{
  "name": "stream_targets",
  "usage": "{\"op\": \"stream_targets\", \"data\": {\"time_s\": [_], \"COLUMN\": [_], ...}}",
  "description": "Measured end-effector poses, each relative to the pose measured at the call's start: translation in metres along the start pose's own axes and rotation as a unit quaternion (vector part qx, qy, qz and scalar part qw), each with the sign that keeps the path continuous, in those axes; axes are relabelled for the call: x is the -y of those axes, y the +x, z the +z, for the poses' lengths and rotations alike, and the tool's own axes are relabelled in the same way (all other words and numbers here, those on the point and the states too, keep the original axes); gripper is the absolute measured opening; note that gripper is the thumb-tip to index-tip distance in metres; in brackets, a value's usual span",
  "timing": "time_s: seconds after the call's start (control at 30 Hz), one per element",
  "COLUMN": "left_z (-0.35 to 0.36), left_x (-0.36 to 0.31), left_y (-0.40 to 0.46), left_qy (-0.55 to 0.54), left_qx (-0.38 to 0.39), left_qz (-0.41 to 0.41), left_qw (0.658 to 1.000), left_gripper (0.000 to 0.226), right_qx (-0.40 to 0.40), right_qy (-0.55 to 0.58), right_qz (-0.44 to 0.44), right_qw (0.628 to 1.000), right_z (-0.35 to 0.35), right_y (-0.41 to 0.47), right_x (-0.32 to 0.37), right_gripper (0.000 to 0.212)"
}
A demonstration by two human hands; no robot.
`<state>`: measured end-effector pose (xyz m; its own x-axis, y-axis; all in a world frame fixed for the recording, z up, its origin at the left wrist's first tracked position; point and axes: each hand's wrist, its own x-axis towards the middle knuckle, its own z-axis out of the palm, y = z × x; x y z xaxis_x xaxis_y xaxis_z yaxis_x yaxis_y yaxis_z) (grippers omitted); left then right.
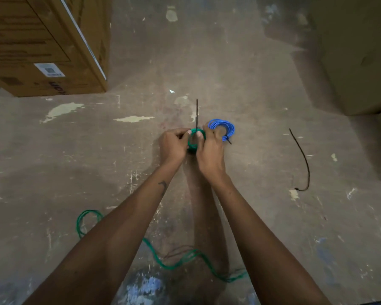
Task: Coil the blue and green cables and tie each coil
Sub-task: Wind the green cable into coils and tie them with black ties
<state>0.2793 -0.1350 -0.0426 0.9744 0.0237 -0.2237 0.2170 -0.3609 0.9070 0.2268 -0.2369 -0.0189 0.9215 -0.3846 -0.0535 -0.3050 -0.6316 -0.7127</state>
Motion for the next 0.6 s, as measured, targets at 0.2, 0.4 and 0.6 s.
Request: {"op": "stream_targets", "data": {"time_s": [0.2,0.4,0.6], "left_z": [-0.007,-0.049,-0.079], "left_x": [-0.008,0.014,0.038], "left_y": [-0.021,-0.086,-0.150], "left_qy": [0.099,0.095,0.025], "left_qx": [-0.011,-0.048,-0.017], "left_qz": [0.079,0.124,0.079], "left_qw": [0.992,0.987,0.996], "left_gripper": [0.036,0.038,0.029], "right_qx": [-0.007,-0.009,0.056], "right_qy": [-0.045,-0.073,-0.091], "right_qz": [-0.048,-0.063,-0.092], "right_qw": [0.998,0.995,0.990], "right_z": [-0.001,-0.022,-0.024], "right_y": [-0.024,-0.091,-0.160], "right_x": [0.000,0.005,0.009], "right_gripper": [0.047,0.058,0.047]}}
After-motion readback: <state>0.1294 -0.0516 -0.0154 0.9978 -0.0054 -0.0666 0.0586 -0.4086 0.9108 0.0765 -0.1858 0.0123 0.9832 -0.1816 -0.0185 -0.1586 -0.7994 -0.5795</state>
